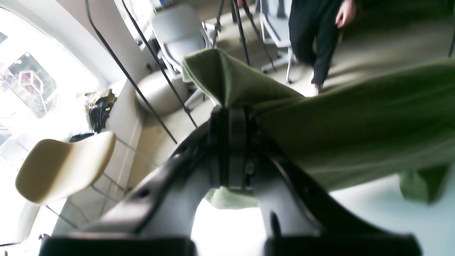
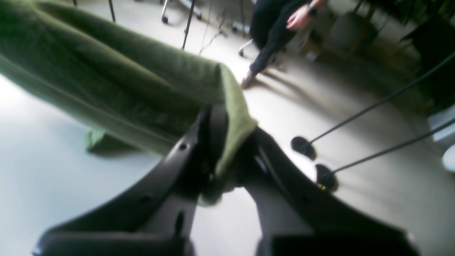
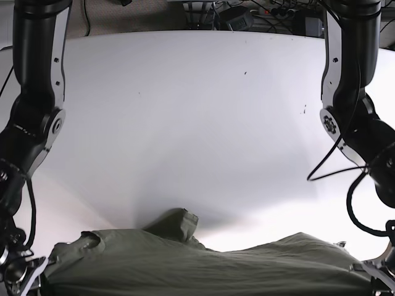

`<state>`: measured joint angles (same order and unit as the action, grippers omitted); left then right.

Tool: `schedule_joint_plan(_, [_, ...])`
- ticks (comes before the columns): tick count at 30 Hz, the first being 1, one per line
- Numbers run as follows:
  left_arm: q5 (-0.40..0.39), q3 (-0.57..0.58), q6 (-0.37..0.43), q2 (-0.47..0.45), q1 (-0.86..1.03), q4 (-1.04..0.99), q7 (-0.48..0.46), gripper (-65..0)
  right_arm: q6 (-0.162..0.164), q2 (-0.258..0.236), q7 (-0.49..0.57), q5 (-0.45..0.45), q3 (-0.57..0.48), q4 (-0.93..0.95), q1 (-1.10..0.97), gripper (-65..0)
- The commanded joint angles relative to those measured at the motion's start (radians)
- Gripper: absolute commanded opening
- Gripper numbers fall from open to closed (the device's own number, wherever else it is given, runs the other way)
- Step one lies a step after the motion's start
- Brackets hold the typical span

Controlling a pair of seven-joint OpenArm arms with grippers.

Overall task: Fold the T-shirt properly
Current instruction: 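Lift the shirt edge with both grippers and shake it out, then pull the held edge away from the shirt body with both grippers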

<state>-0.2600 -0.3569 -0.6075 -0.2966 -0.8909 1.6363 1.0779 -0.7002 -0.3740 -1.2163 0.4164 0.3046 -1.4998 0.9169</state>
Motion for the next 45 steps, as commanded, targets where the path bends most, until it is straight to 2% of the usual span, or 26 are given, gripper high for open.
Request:
schedule_joint_plan(1, [-0.005, -0.044, 0.001, -0.014, 0.077, 0.086, -0.020, -65.0, 0.002, -0.015, 0.016, 0.002, 0.049, -0.103, -0.100, -62.6])
schedule_joint_plan(2, [-0.005, -0.072, -0.002, -0.013, 0.167, 0.120, -0.020, -65.0, 0.002, -0.007, 0.016, 0.002, 0.078, -0.160, -0.210, -62.6])
schedule_joint_plan(6, [-0.008, -0.130, -0.004, -0.006, 0.433, 0.218, -0.023, -65.0, 0.002, 0.076, 0.016, 0.003, 0.190, -0.325, -0.523, -62.6])
schedule_joint_plan(9, [-0.008, -0.196, -0.022, 0.041, 0.617, 0.278, -0.028, -65.0, 0.002, 0.145, 0.017, 0.003, 0.258, -0.407, -0.720, -62.6])
schedule_joint_plan(11, [-0.008, -0.245, -0.082, 0.073, 0.705, 0.292, -0.028, -65.0, 0.002, 0.197, 0.017, 0.002, 0.290, -0.445, -0.819, -62.6])
schedule_joint_plan(14, [-0.008, -0.330, -0.091, 0.115, 0.794, 0.299, -0.028, -65.0, 0.002, 0.255, 0.017, 0.002, 0.341, -0.479, -0.944, -62.8])
schedule_joint_plan(17, [-0.006, -0.362, -0.091, 0.122, 0.841, 0.319, -0.028, -65.0, 0.002, 0.289, 0.017, 0.002, 0.376, -0.497, -1.037, -62.8])
schedule_joint_plan(28, [-0.006, -0.387, -0.091, 0.124, 0.988, 0.319, -0.028, -65.0, 0.002, 0.318, 0.020, 0.002, 0.387, -0.496, -1.168, -62.8])
schedule_joint_plan(32, [-0.006, -0.462, -0.091, 0.127, 1.027, 0.316, -0.028, -65.0, 0.002, 0.346, 0.022, 0.002, 0.380, -0.494, -1.180, -62.8])
schedule_joint_plan(36, [-0.006, -0.500, -0.091, 0.129, 1.085, 0.313, -0.028, -65.0, 0.002, 0.349, 0.022, 0.002, 0.374, -0.490, -1.166, -62.8])
schedule_joint_plan(45, [0.003, -0.563, -0.091, 0.139, 1.094, 0.307, -0.028, -65.0, 0.002, 0.359, 0.022, 0.002, 0.247, -0.433, -1.117, -62.5])
